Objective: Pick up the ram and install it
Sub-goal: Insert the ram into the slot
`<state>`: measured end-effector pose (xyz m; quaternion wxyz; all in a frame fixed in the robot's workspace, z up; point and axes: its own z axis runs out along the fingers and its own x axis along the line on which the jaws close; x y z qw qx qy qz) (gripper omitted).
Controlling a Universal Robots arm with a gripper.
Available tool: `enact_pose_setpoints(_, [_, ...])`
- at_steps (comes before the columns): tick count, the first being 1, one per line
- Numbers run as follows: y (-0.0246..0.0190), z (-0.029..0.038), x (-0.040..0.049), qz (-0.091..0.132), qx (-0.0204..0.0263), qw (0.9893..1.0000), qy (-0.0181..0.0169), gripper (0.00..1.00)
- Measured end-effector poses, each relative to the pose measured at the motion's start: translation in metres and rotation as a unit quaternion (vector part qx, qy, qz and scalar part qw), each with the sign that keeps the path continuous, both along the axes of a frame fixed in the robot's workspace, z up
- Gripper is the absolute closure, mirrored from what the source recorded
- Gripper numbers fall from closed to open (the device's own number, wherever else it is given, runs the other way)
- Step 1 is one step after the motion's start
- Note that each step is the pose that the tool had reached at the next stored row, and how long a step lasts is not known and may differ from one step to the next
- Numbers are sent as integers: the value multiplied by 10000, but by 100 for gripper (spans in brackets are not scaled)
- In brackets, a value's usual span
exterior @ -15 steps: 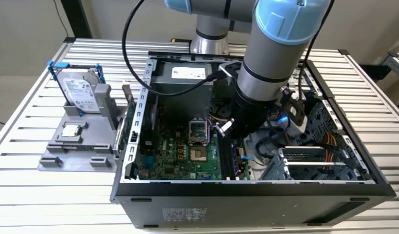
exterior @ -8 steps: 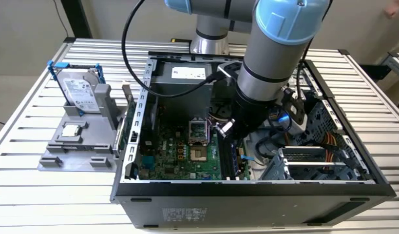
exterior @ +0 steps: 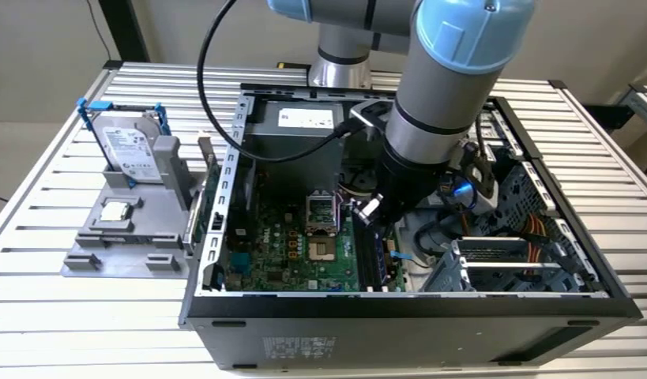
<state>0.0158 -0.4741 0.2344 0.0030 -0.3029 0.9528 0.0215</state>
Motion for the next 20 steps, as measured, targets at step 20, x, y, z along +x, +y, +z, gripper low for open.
enact_pose_setpoints(20, [0, 0, 28, 1077, 10, 9942, 0, 100])
